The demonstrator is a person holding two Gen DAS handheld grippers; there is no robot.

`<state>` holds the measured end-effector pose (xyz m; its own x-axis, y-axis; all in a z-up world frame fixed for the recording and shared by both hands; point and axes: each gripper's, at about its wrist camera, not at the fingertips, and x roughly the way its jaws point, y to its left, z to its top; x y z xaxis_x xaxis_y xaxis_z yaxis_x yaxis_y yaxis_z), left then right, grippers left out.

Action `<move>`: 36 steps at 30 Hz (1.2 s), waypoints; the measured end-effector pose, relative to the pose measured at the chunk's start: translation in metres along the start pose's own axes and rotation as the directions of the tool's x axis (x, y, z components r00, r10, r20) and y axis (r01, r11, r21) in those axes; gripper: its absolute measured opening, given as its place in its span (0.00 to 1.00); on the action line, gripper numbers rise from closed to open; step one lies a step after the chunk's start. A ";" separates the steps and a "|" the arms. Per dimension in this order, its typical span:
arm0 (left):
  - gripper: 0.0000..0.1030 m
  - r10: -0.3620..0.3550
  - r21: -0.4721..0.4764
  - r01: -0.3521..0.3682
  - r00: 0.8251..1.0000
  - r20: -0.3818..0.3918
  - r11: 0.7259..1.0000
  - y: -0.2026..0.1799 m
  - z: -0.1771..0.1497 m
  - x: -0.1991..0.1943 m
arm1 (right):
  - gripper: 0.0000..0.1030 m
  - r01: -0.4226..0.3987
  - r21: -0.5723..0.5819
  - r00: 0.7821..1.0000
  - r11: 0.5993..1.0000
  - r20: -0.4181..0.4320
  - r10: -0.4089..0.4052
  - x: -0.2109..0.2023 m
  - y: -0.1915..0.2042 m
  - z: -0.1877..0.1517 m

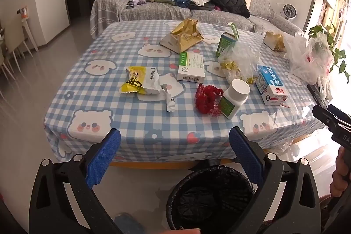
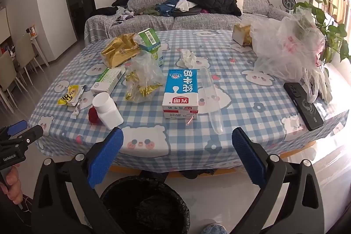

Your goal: Collect trash

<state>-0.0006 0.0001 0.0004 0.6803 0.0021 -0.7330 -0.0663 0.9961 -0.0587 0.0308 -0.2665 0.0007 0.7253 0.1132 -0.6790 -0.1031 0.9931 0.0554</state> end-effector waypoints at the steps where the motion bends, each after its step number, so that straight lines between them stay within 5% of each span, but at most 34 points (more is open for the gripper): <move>1: 0.94 -0.003 0.001 0.003 1.000 -0.001 1.000 0.000 0.000 0.000 | 0.93 0.001 0.000 1.000 1.000 0.001 -0.001 0.000 0.000 0.000; 19: 0.94 -0.013 0.006 0.013 0.999 0.039 1.000 0.000 0.002 -0.002 | 0.93 0.021 0.008 1.000 1.000 0.000 -0.021 0.001 -0.002 0.000; 36: 0.93 -0.010 0.007 0.010 1.000 -0.002 1.000 -0.001 0.002 -0.003 | 0.92 -0.004 -0.005 1.000 1.000 0.009 0.004 -0.003 0.001 0.001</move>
<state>-0.0016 -0.0004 0.0041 0.6797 -0.0084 -0.7335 -0.0544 0.9966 -0.0618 0.0291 -0.2661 0.0040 0.7313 0.1171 -0.6719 -0.1092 0.9925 0.0540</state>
